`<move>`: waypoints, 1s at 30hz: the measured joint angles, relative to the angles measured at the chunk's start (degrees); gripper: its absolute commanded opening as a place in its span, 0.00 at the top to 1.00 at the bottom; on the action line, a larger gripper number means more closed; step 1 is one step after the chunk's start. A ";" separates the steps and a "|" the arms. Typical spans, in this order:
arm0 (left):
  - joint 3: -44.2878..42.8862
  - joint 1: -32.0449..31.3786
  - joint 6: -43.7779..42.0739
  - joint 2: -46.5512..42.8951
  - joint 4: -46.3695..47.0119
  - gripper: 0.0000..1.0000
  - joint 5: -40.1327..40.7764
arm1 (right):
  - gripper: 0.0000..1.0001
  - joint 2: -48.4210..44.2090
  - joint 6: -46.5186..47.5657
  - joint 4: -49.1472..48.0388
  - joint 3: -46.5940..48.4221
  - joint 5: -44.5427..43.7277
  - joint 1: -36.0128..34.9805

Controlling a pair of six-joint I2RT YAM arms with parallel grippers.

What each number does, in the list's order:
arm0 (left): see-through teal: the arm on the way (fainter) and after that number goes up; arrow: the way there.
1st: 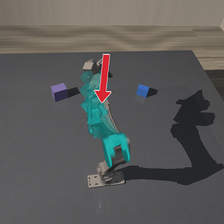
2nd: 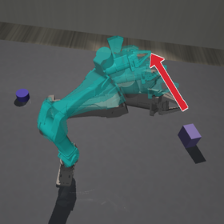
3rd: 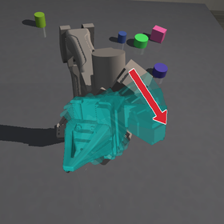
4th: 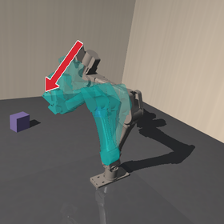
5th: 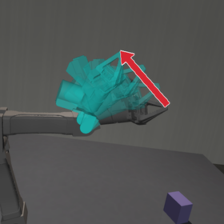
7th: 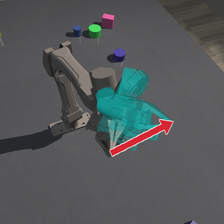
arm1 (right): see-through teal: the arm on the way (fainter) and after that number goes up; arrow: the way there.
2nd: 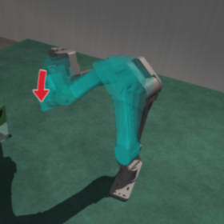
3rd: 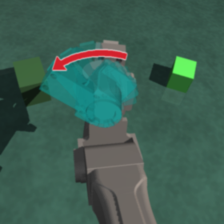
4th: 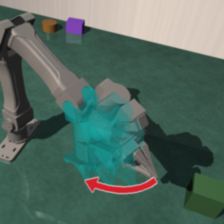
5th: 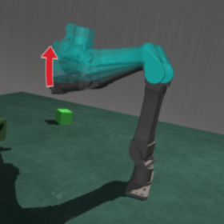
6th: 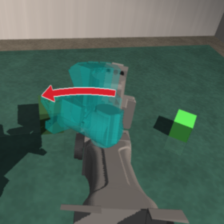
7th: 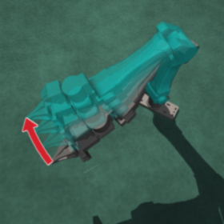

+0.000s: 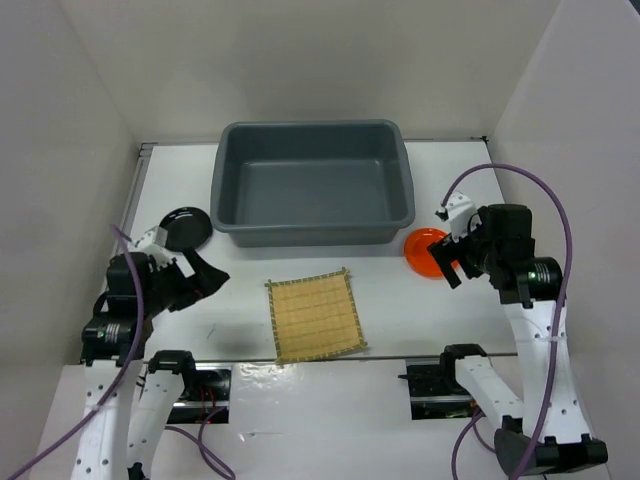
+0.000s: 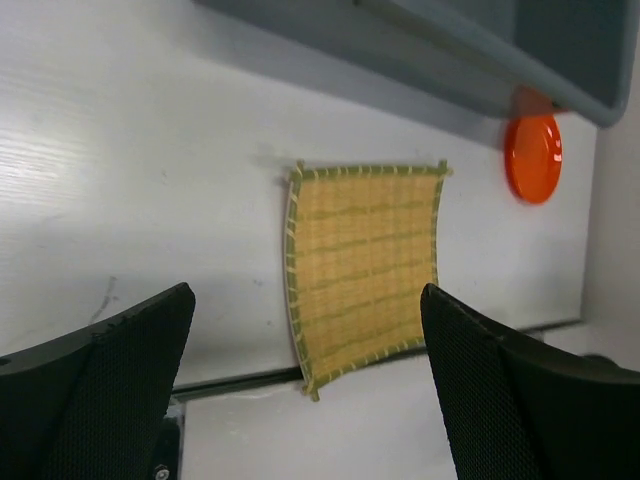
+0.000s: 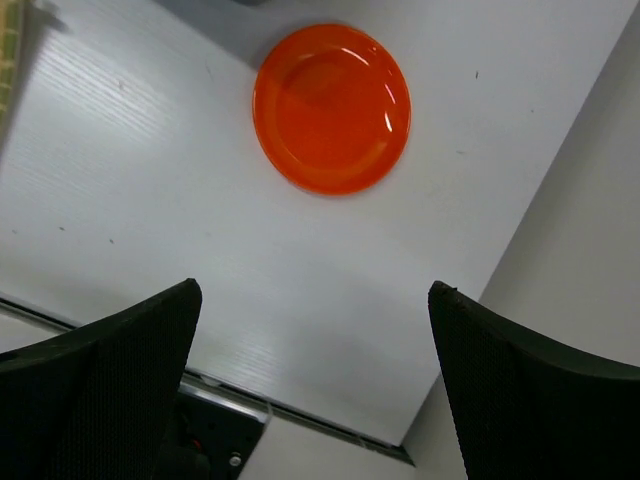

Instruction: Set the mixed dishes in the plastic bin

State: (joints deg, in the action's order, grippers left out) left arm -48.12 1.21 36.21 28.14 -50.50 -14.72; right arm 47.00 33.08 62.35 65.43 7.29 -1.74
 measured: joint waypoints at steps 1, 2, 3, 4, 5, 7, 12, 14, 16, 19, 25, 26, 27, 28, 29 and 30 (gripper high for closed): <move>2.08 0.00 0.22 0.74 1.05 0.00 -1.99 | 0.02 0.59 1.49 0.13 -0.28 -0.15 0.00; 4.28 0.00 0.33 1.49 2.36 0.00 -4.07 | 0.02 1.40 3.19 0.28 -0.28 0.22 0.00; 6.60 -0.02 0.55 2.16 3.54 0.00 -6.12 | 0.02 2.16 4.70 0.28 -0.26 0.76 -0.04; 8.79 -0.02 1.16 2.54 4.96 0.00 -8.33 | 0.02 3.06 6.29 0.31 -0.20 1.49 -0.17; 11.30 -0.15 1.79 2.75 6.73 0.00 -10.75 | 0.02 4.20 8.17 0.31 -0.20 2.56 -0.35; 15.21 -0.94 3.26 3.39 8.90 0.00 -14.29 | 0.02 6.38 11.26 0.26 -0.17 4.63 -1.40; 17.29 -5.11 6.36 8.07 12.85 0.00 -17.03 | 0.97 14.60 14.93 -3.02 -0.28 5.73 -14.03; 17.92 -7.06 7.76 9.38 14.67 0.00 -16.98 | 1.00 19.41 13.33 -6.73 -0.90 3.58 -23.32; 18.99 -9.20 9.55 10.12 16.37 0.00 -16.04 | 1.00 24.13 12.83 -10.36 -2.05 2.60 -30.82; 21.46 -11.28 12.50 7.96 18.78 0.00 -15.34 | 1.00 29.33 12.57 -13.57 -3.63 1.66 -37.68; 28.98 -16.90 20.09 3.32 22.16 0.00 -13.27 | 1.00 36.92 12.17 -20.06 -4.46 0.59 -43.50; 29.29 -17.68 21.27 3.04 21.97 0.00 -12.44 | 1.00 38.80 12.15 -21.18 -4.48 0.59 -43.82; 29.27 -18.21 22.14 3.21 21.84 0.00 -11.72 | 1.00 41.11 12.11 -22.12 -4.48 0.59 -43.93; 29.24 -18.78 22.69 3.63 22.05 0.00 -10.69 | 1.00 43.25 11.98 -22.86 -4.50 0.46 -43.93; 28.98 -19.21 23.04 4.15 22.08 0.00 -9.66 | 1.00 45.07 11.91 -23.39 -4.55 0.44 -43.98; 28.50 -19.61 23.65 5.42 22.08 0.00 -8.85 | 1.00 46.80 11.72 -24.09 -4.79 0.42 -44.06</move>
State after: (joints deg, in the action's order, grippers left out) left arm -19.62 -18.39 59.86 33.56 -28.42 -23.57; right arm 93.80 44.80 38.26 60.64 7.70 -45.80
